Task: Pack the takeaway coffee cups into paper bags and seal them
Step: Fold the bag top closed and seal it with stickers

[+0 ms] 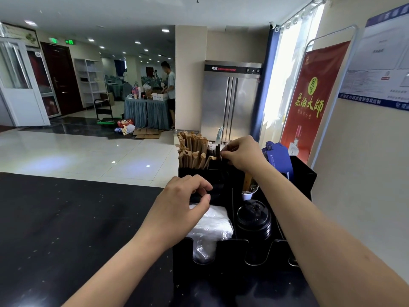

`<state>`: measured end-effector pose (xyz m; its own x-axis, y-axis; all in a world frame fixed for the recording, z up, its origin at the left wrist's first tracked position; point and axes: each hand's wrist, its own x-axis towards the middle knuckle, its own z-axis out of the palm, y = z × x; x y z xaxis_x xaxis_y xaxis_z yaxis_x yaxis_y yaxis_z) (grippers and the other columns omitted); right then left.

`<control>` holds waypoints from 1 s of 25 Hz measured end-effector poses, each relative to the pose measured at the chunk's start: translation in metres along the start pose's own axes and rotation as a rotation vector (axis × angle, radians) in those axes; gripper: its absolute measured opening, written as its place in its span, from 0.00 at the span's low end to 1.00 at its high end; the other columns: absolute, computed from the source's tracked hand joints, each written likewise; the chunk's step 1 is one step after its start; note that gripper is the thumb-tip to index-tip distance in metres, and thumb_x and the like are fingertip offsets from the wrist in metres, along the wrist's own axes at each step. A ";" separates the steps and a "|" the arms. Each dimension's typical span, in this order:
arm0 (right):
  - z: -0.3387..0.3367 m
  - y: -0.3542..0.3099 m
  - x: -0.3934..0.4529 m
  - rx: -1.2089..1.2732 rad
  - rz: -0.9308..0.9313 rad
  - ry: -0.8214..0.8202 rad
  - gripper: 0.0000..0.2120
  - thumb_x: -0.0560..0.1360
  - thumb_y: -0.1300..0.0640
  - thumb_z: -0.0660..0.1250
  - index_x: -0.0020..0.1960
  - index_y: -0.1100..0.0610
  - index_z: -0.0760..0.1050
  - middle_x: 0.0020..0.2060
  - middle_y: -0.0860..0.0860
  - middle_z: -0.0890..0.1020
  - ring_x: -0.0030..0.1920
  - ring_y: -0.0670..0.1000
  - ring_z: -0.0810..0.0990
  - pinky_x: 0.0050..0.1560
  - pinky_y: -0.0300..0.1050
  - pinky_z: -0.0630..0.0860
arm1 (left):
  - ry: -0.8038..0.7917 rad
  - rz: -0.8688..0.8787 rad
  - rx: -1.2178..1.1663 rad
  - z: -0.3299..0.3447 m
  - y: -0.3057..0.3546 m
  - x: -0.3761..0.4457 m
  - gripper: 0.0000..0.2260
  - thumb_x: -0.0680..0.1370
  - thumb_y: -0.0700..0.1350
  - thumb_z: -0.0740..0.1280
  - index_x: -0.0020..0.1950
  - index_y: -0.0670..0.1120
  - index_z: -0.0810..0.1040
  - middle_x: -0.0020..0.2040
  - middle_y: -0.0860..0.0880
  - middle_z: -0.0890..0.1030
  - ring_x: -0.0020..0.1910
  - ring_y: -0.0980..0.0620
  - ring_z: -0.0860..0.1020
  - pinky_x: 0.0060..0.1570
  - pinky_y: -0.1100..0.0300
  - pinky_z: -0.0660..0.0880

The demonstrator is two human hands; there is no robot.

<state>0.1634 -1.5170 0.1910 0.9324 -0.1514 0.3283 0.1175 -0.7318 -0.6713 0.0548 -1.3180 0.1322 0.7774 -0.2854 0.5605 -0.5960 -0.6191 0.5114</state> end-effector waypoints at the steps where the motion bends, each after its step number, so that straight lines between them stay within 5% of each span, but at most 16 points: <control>1: -0.002 0.000 0.000 0.030 0.018 -0.014 0.04 0.76 0.60 0.74 0.49 0.60 0.85 0.44 0.55 0.86 0.38 0.50 0.84 0.36 0.38 0.79 | -0.001 0.003 0.001 0.000 0.000 0.000 0.05 0.79 0.49 0.68 0.55 0.58 0.78 0.46 0.61 0.79 0.52 0.60 0.74 0.49 0.62 0.73; 4: -0.001 0.001 0.002 -0.018 -0.004 -0.018 0.04 0.76 0.61 0.73 0.49 0.59 0.85 0.44 0.54 0.86 0.36 0.47 0.82 0.29 0.30 0.73 | -0.005 0.007 0.004 0.000 0.000 -0.001 0.05 0.80 0.48 0.67 0.55 0.58 0.78 0.46 0.61 0.79 0.52 0.60 0.74 0.49 0.64 0.72; 7: 0.007 -0.001 0.006 -0.127 -0.065 -0.034 0.07 0.74 0.57 0.76 0.50 0.58 0.86 0.46 0.54 0.85 0.47 0.52 0.82 0.41 0.39 0.76 | -0.009 0.011 0.007 0.000 0.000 -0.003 0.06 0.80 0.48 0.67 0.55 0.58 0.78 0.45 0.62 0.79 0.52 0.60 0.74 0.49 0.68 0.71; 11: 0.024 -0.010 0.014 -0.242 -0.044 -0.069 0.14 0.72 0.48 0.78 0.52 0.57 0.84 0.46 0.54 0.84 0.47 0.55 0.82 0.49 0.49 0.81 | -0.012 0.002 0.015 -0.001 -0.003 -0.005 0.06 0.80 0.47 0.67 0.55 0.57 0.79 0.46 0.62 0.79 0.53 0.59 0.74 0.49 0.68 0.71; 15: 0.034 -0.014 0.018 -0.312 -0.059 -0.089 0.14 0.74 0.52 0.76 0.56 0.57 0.83 0.49 0.55 0.84 0.49 0.56 0.82 0.54 0.54 0.82 | -0.021 -0.006 0.022 -0.001 -0.009 -0.007 0.06 0.80 0.48 0.67 0.55 0.57 0.79 0.47 0.61 0.79 0.53 0.59 0.74 0.50 0.68 0.70; 21: 0.013 -0.009 0.013 -0.158 -0.065 -0.024 0.05 0.74 0.58 0.75 0.48 0.59 0.83 0.46 0.56 0.84 0.50 0.57 0.82 0.52 0.50 0.80 | -0.023 -0.025 0.015 0.001 -0.012 -0.010 0.06 0.80 0.48 0.67 0.54 0.58 0.78 0.46 0.61 0.79 0.53 0.59 0.74 0.50 0.69 0.69; 25: -0.005 -0.009 0.009 -0.070 -0.068 0.026 0.12 0.69 0.54 0.81 0.35 0.55 0.79 0.36 0.53 0.83 0.39 0.52 0.83 0.42 0.46 0.81 | -0.034 -0.011 -0.003 0.002 -0.007 -0.010 0.06 0.80 0.47 0.67 0.54 0.58 0.78 0.47 0.61 0.79 0.53 0.59 0.75 0.51 0.64 0.73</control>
<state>0.1688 -1.5150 0.2028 0.9136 -0.1164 0.3895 0.1554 -0.7853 -0.5992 0.0515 -1.3117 0.1216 0.7905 -0.3028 0.5324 -0.5877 -0.6199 0.5200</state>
